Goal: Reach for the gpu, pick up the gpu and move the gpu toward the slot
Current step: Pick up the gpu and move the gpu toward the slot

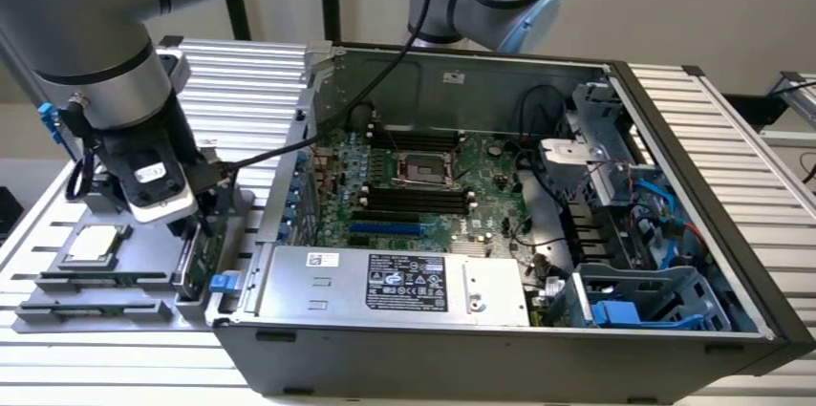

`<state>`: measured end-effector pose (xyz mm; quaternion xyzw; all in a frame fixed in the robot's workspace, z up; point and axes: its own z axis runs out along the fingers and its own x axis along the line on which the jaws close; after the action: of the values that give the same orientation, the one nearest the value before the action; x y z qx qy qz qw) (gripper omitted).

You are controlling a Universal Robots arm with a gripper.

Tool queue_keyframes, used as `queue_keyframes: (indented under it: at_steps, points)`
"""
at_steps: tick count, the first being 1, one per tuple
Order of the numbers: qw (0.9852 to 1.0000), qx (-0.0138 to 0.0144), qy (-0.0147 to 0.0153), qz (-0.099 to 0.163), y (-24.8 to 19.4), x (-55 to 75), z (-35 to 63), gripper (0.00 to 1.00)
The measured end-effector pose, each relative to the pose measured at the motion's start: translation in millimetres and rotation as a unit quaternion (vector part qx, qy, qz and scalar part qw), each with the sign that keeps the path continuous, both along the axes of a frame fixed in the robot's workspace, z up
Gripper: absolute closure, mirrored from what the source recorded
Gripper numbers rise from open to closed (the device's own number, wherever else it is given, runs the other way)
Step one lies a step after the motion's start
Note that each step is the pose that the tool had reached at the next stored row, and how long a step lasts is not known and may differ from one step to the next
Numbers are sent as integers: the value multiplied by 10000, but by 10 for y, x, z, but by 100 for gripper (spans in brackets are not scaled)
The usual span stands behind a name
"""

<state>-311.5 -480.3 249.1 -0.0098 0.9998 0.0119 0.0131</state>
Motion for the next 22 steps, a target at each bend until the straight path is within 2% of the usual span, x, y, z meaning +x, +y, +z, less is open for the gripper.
queue_keyframes:
  at_steps: [9,15,16,21,22]
  points:
    - [10000,-1,0,1,31,0,-53,58]
    - [10000,-2,0,0,34,0,-56,60]
    - [10000,-2,1,0,34,0,-56,67]
    - [10000,-3,1,0,34,0,-58,69]
    - [10000,-3,1,0,34,0,-58,74]
